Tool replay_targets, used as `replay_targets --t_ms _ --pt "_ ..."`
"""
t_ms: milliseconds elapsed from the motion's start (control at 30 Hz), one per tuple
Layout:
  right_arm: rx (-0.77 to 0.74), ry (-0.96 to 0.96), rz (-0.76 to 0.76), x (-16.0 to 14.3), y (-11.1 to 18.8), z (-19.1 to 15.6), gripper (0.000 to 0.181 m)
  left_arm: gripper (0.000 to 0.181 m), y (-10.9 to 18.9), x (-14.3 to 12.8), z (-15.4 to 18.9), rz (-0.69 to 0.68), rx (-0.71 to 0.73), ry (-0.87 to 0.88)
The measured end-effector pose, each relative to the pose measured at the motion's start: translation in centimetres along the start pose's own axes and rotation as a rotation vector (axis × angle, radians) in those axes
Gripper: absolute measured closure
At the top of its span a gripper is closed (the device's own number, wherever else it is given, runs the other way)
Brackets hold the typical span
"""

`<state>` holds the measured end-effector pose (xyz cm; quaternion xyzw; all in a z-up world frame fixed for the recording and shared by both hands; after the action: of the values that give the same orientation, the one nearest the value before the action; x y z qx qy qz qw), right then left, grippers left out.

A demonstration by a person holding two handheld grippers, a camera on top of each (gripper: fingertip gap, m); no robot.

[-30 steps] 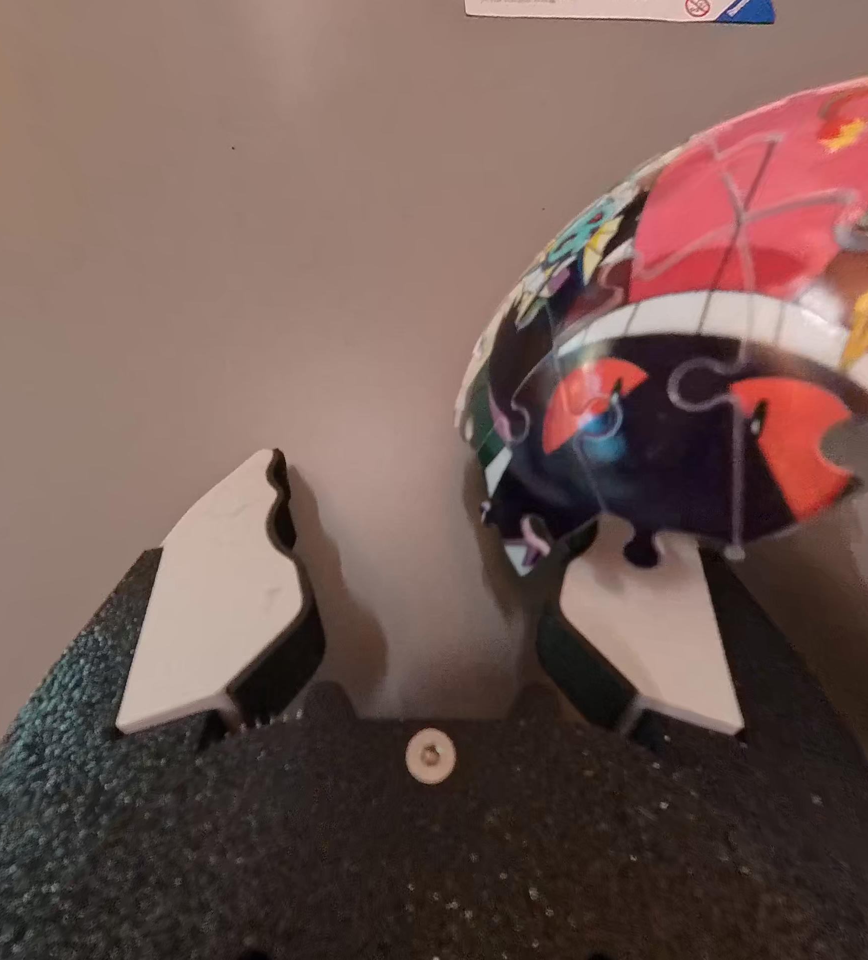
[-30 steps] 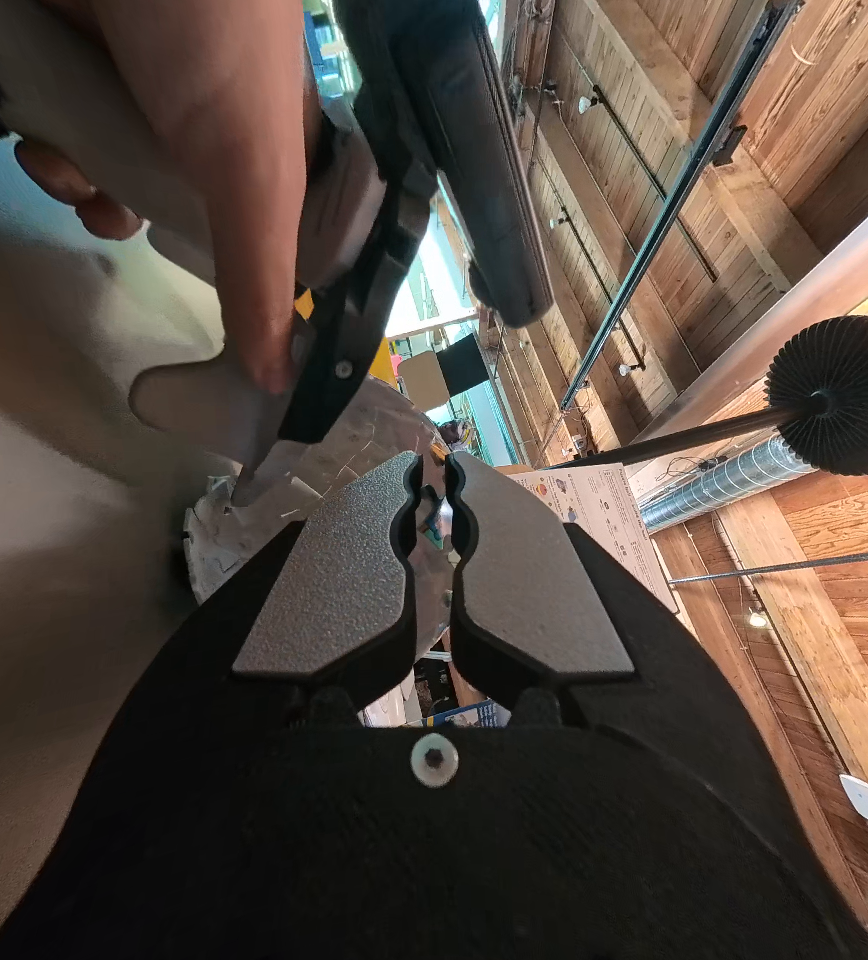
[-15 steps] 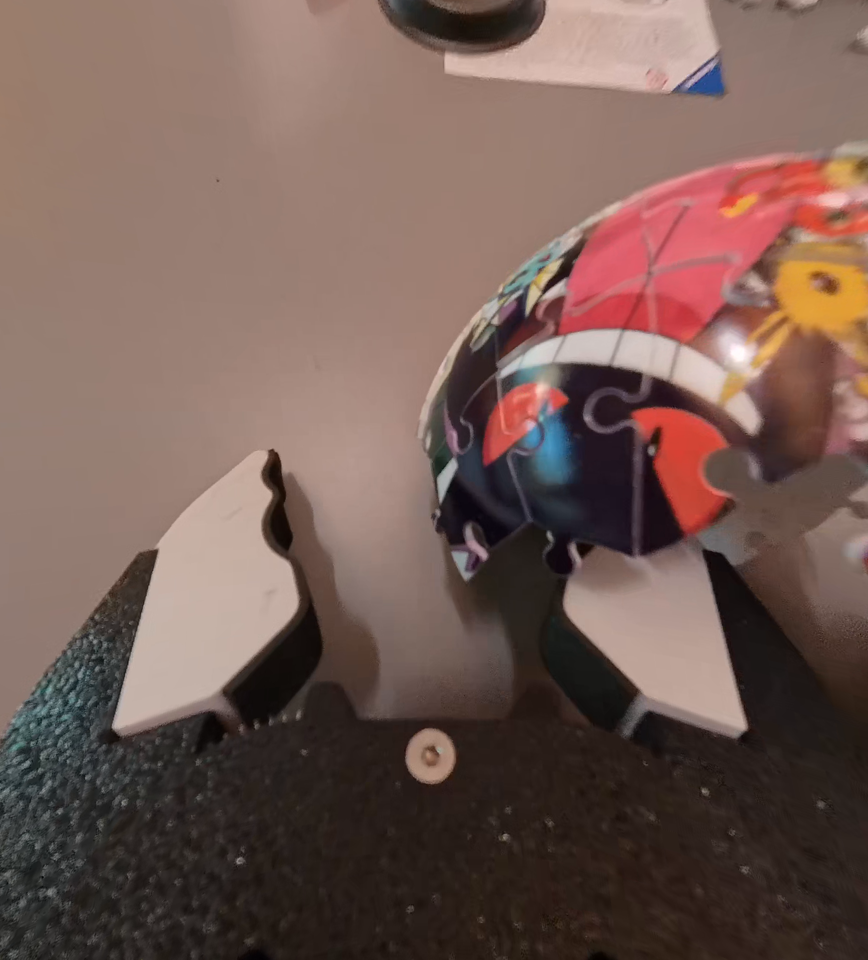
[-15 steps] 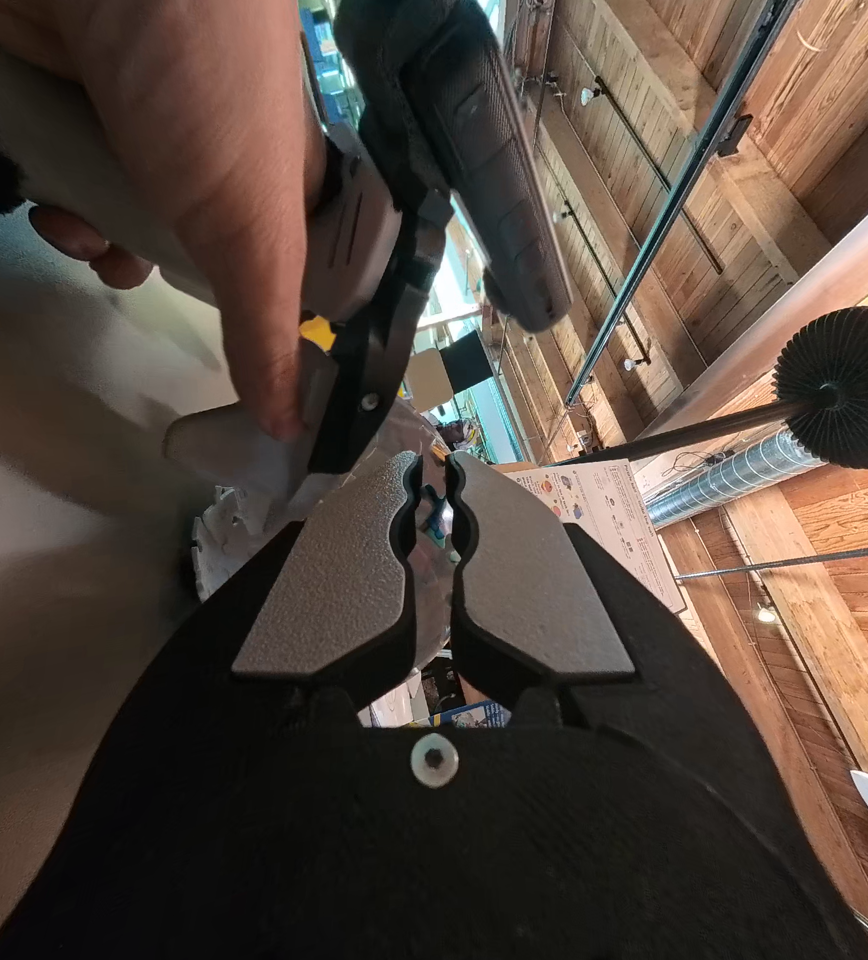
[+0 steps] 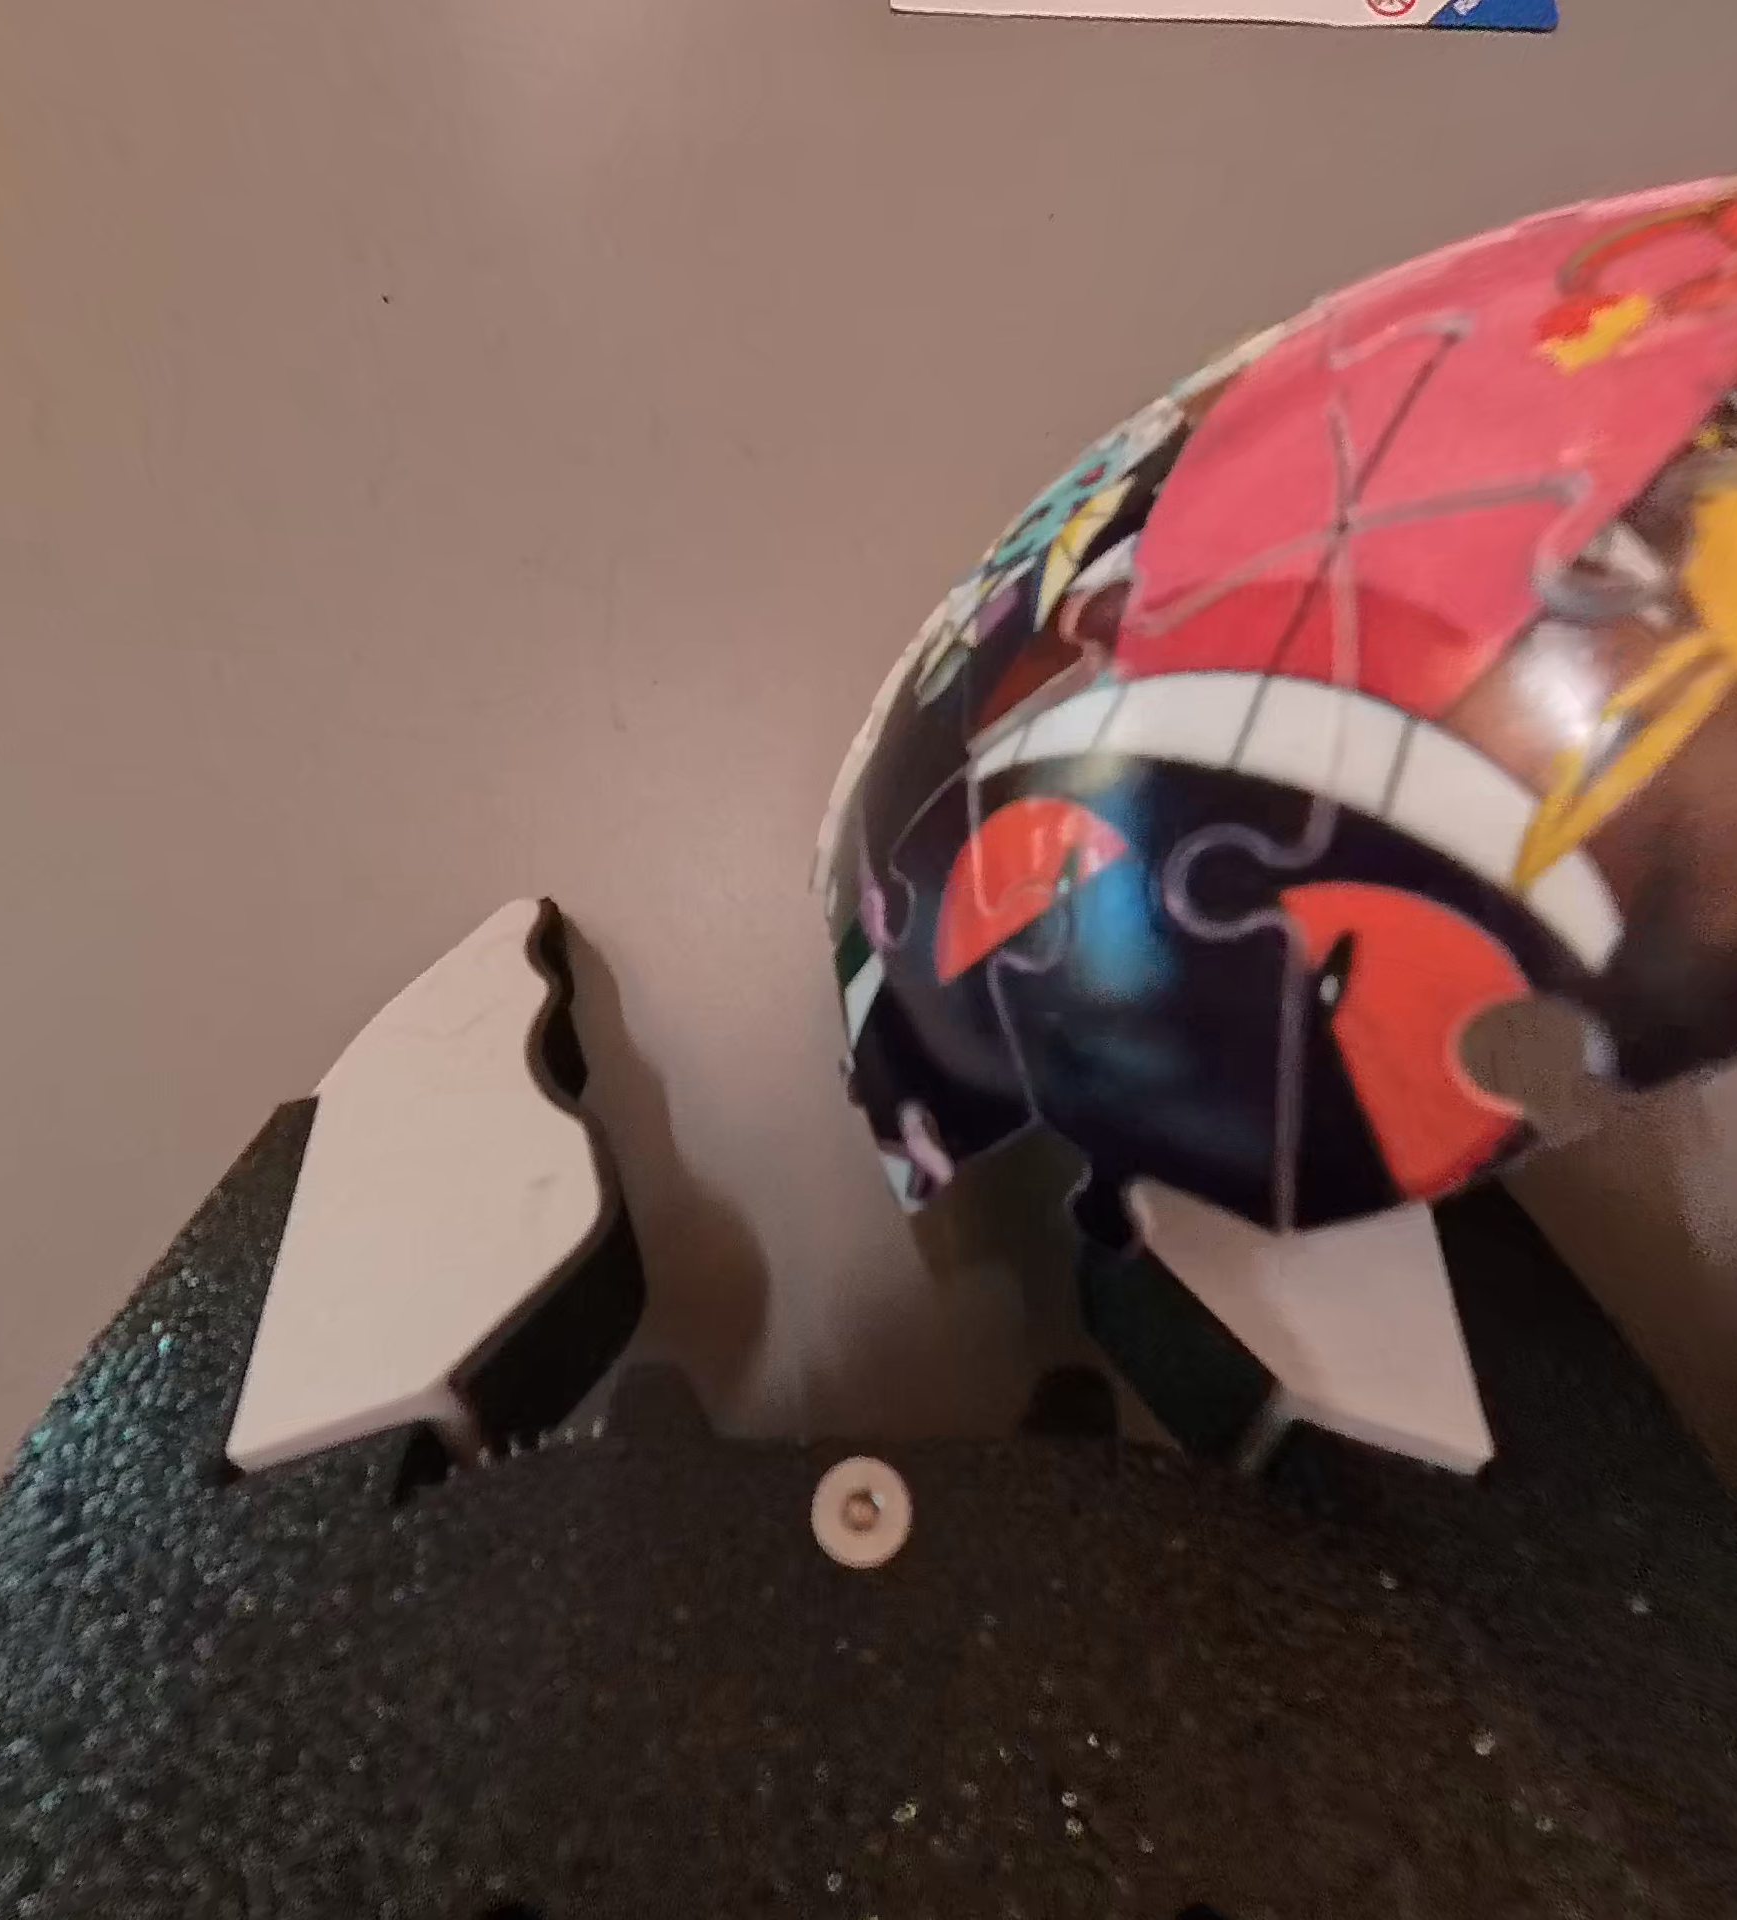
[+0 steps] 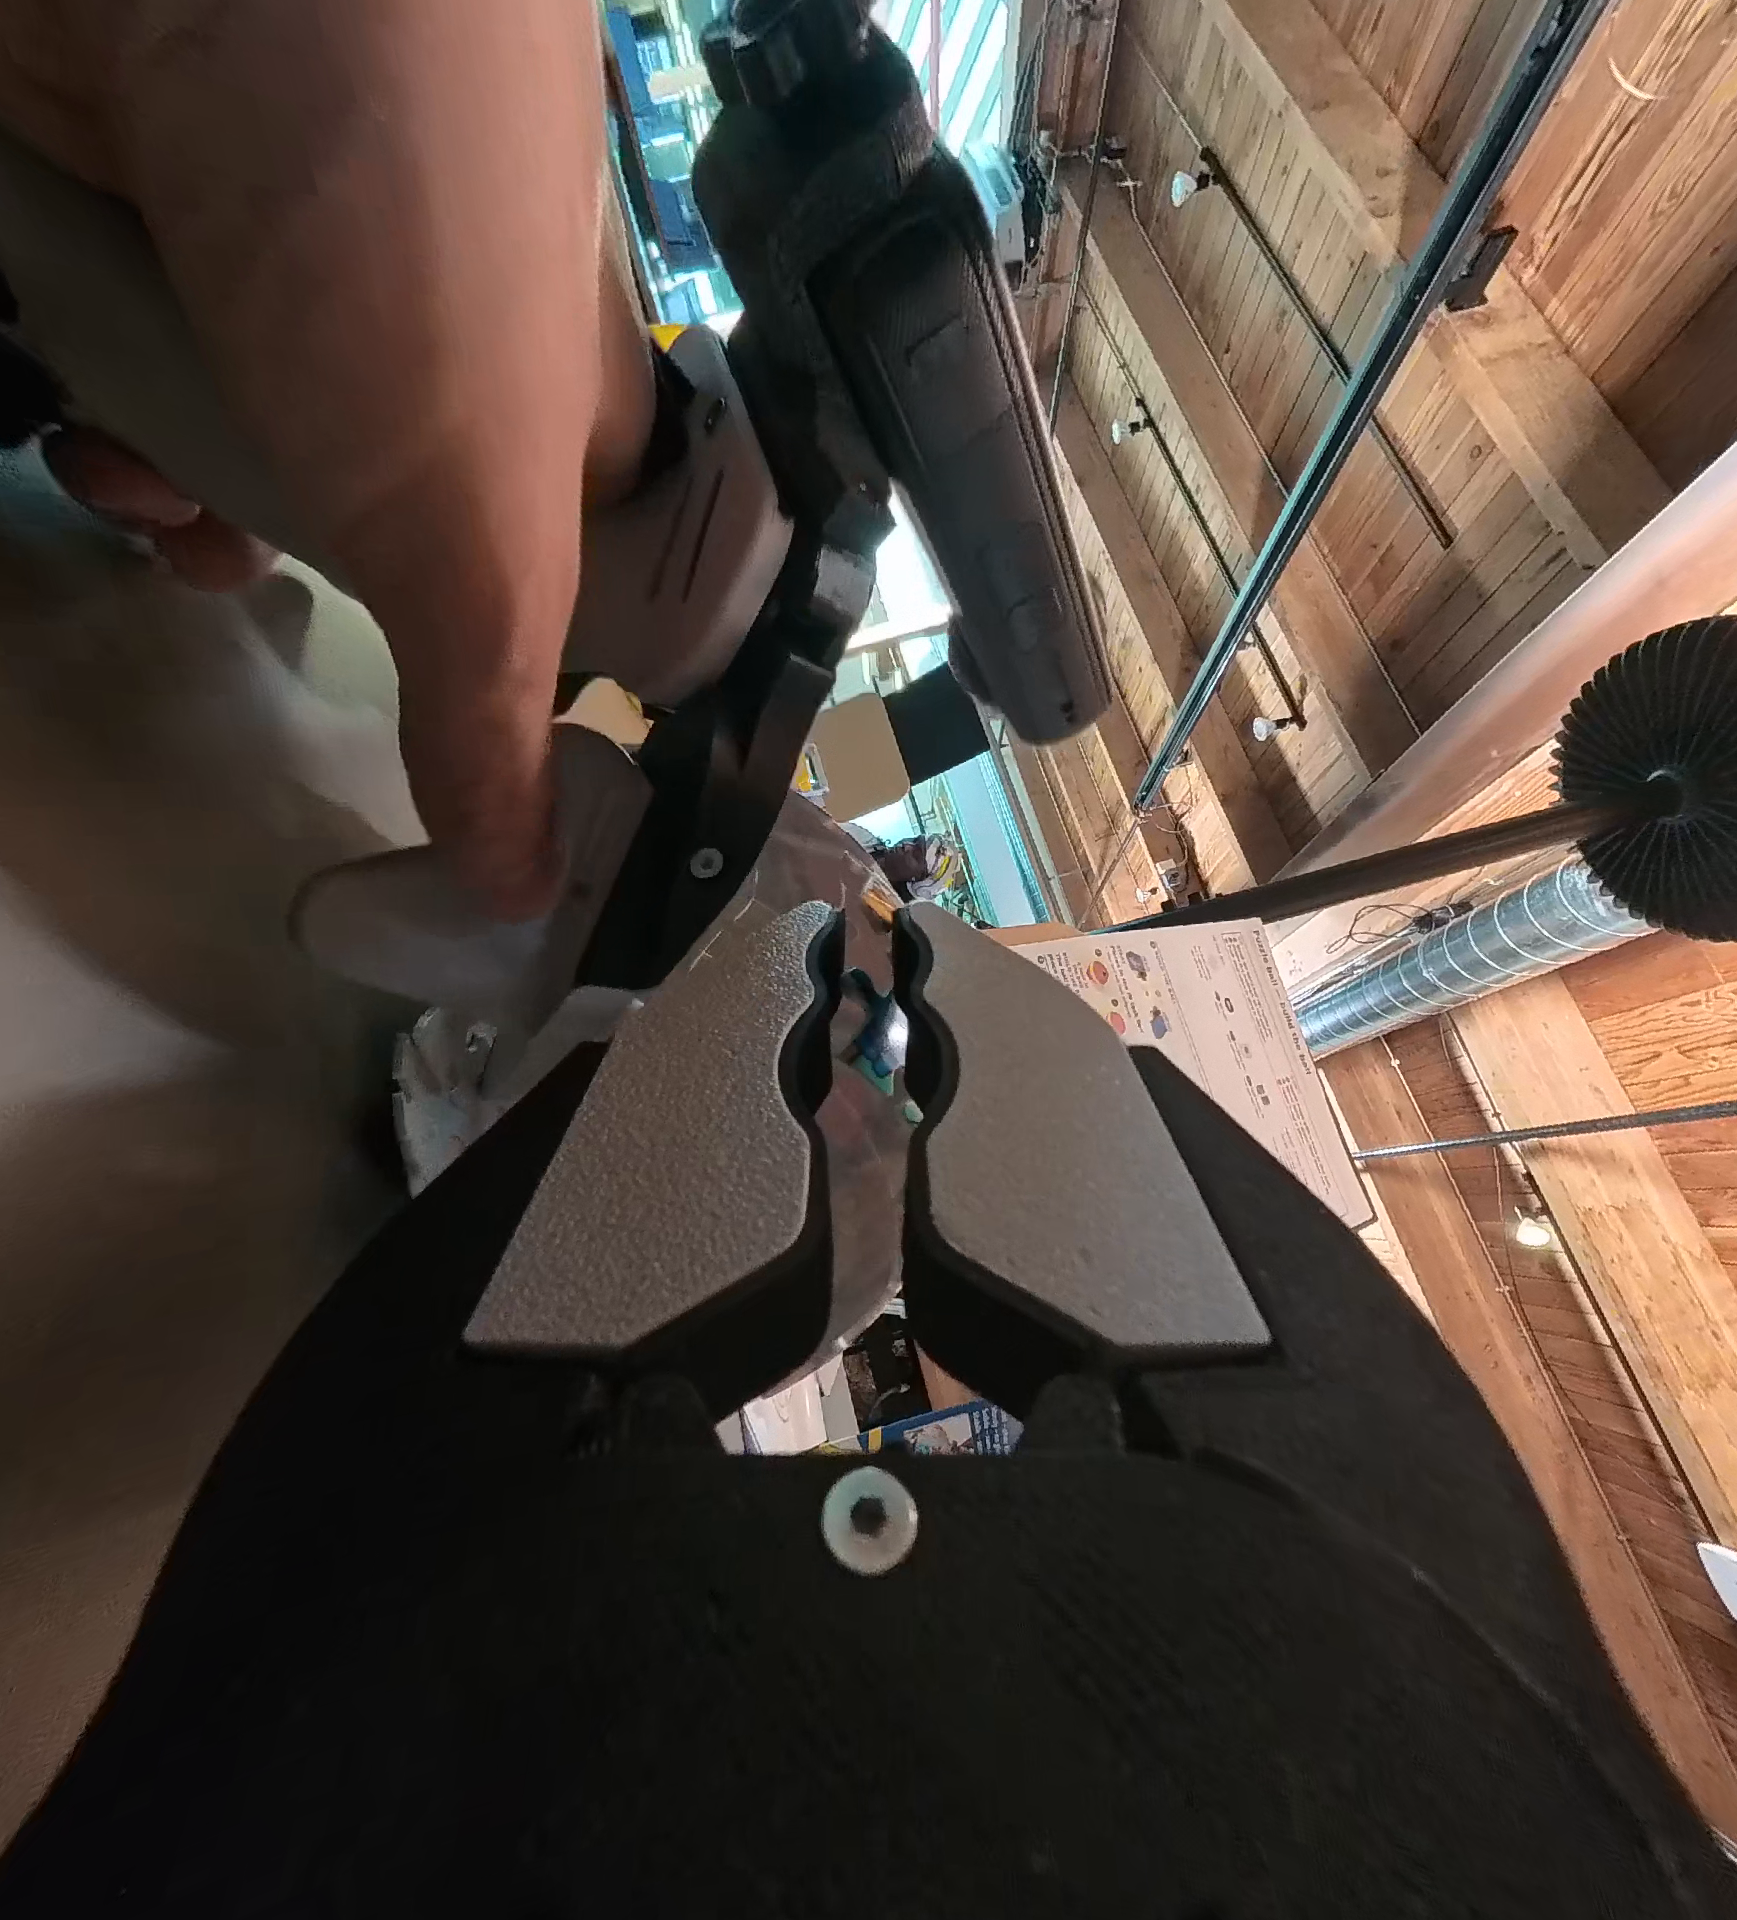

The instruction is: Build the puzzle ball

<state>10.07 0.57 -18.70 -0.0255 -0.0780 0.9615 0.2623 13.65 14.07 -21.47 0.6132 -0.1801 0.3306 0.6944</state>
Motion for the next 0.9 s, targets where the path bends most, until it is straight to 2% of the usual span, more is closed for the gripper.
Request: replay_targets --t_ms 67,200,300,400,433,533,667,767,800,867,900 --pt "-0.002 0.003 -0.002 0.0 0.0 0.0 0.173 0.083 0.4 0.0 -0.2 0.021 -0.054 0.023" --pt "-0.01 0.001 -0.014 -0.4 0.0 0.2 0.173 0.079 2.9 1.2 -2.2 0.177 -0.15 0.063" --pt "-0.016 -0.028 -0.015 -0.7 0.0 0.4 0.174 0.078 4.4 1.5 -3.7 0.233 -0.192 -0.054" --pt "-0.012 -0.028 -0.018 -0.8 0.0 0.4 0.173 0.085 5.2 1.0 -3.9 0.287 -0.293 -0.154" --pt "-0.012 -0.029 -0.022 -0.9 0.0 0.5 0.173 0.086 5.6 0.7 -3.8 0.309 -0.34 -0.203" --pt "-0.007 -0.069 -0.036 -1.6 -0.1 0.7 0.174 0.086 6.4 0.1 -3.8 0.376 -0.367 -0.332" --pt "0.016 -0.132 -0.026 -2.5 -0.6 1.1 0.174 0.084 6.7 -0.8 -3.5 0.352 -0.425 -0.505" --pt "0.056 -0.192 0.0 -3.6 -1.1 1.6 0.174 0.088 6.5 -1.3 -3.5 0.314 -0.414 -0.735" --pt "0.073 -0.215 0.009 -4.1 -1.3 1.7 0.174 0.091 6.4 -1.3 -3.5 0.325 -0.39 -0.82" --pt "0.108 -0.267 0.029 -5.2 -1.9 2.0 0.174 0.109 6.4 -1.6 -3.5 0.334 -0.388 -1.007" --pt "0.127 -0.3 0.041 -5.7 -2.2 2.1 0.174 0.11 6.2 -1.7 -3.4 0.334 -0.394 -1.084"
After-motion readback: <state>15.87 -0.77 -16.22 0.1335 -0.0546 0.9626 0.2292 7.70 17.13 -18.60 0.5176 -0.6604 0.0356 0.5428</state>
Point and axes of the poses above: each gripper's, where its closed fingertips meet, y back along the fingers, x out of its top, z = x × y across the jaws, the point moved 9 cm from there along y, back along the fingers, and after that the axes turned 13 degrees about y, right-handed, at the moved point
